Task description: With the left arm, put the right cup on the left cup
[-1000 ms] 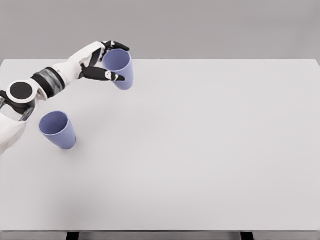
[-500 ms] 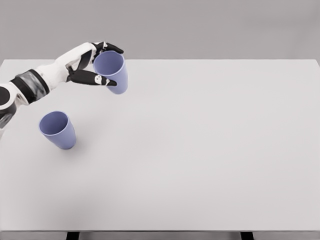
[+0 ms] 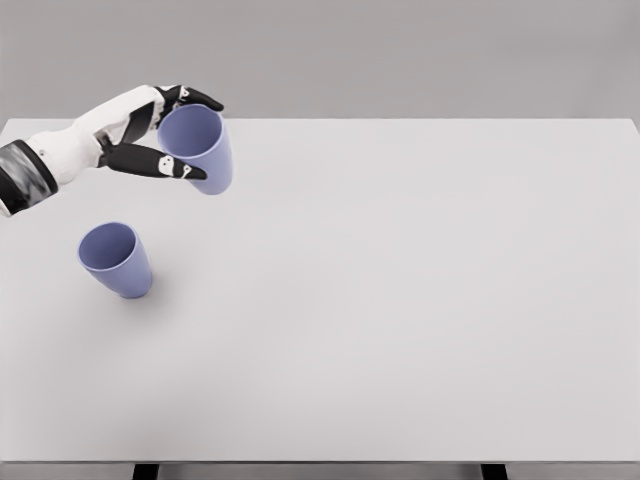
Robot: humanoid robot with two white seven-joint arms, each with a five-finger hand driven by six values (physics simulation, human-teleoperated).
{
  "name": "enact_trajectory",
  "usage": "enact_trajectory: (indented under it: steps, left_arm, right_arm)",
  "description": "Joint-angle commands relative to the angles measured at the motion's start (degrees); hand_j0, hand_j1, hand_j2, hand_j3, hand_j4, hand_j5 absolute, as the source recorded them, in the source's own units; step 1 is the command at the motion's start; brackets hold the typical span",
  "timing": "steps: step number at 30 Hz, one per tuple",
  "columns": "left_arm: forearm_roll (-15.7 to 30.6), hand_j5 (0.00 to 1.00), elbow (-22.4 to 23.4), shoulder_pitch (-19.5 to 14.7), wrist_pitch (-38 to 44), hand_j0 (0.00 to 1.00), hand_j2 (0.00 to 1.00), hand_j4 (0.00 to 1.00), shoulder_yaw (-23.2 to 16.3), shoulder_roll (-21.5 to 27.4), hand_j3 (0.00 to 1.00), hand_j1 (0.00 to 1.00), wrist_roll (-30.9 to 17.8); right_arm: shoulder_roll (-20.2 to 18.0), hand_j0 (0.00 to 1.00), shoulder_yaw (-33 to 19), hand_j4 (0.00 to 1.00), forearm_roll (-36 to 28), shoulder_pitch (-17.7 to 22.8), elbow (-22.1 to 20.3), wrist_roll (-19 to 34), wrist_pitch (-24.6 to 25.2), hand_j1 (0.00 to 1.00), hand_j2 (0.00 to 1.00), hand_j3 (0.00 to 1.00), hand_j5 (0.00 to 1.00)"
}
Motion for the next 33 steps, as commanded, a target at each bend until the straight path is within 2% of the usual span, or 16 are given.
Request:
enact_trajectory:
  steps: [1, 11, 17, 28, 33]
  left_arm:
    - [0.46, 0.70, -0.88, 0.00, -0.11, 0.70, 0.70, 0.70, 0.09, 1.57, 0.70, 0.70, -0.04]
    - [3.63, 0.70, -3.08, 1.14, -0.55, 0.70, 0.70, 0.70, 0.97, 7.37, 0.70, 0.70, -0.04]
    - [5.03, 0.70, -3.52, 3.34, -0.82, 0.70, 0.70, 0.70, 3.87, 9.57, 0.70, 0.70, -0.12]
    - [8.20, 0.70, -3.52, 3.78, -0.90, 0.70, 0.70, 0.70, 3.96, 14.31, 0.70, 0.70, -0.30]
    - [8.37, 0.70, -3.52, 5.45, -0.90, 0.70, 0.70, 0.70, 3.96, 15.11, 0.70, 0.70, -0.47]
  right_arm:
    - [-0.01, 1.00, 0.00, 1.00, -0.01, 0.00, 0.00, 0.01, -0.08, 1.00, 1.00, 1.00, 1.00]
    - [-0.01, 1.00, 0.00, 1.00, -0.01, 0.00, 0.00, 0.01, 0.01, 1.00, 1.00, 1.00, 1.00]
    - [-0.01, 1.00, 0.00, 1.00, -0.01, 0.00, 0.00, 0.01, 0.01, 1.00, 1.00, 1.00, 1.00]
    - [-0.01, 1.00, 0.00, 1.00, -0.01, 0.00, 0.00, 0.01, 0.01, 1.00, 1.00, 1.00, 1.00]
    - [-0.01, 1.00, 0.00, 1.00, -0.01, 0.00, 0.00, 0.01, 0.01, 1.00, 1.00, 1.00, 1.00]
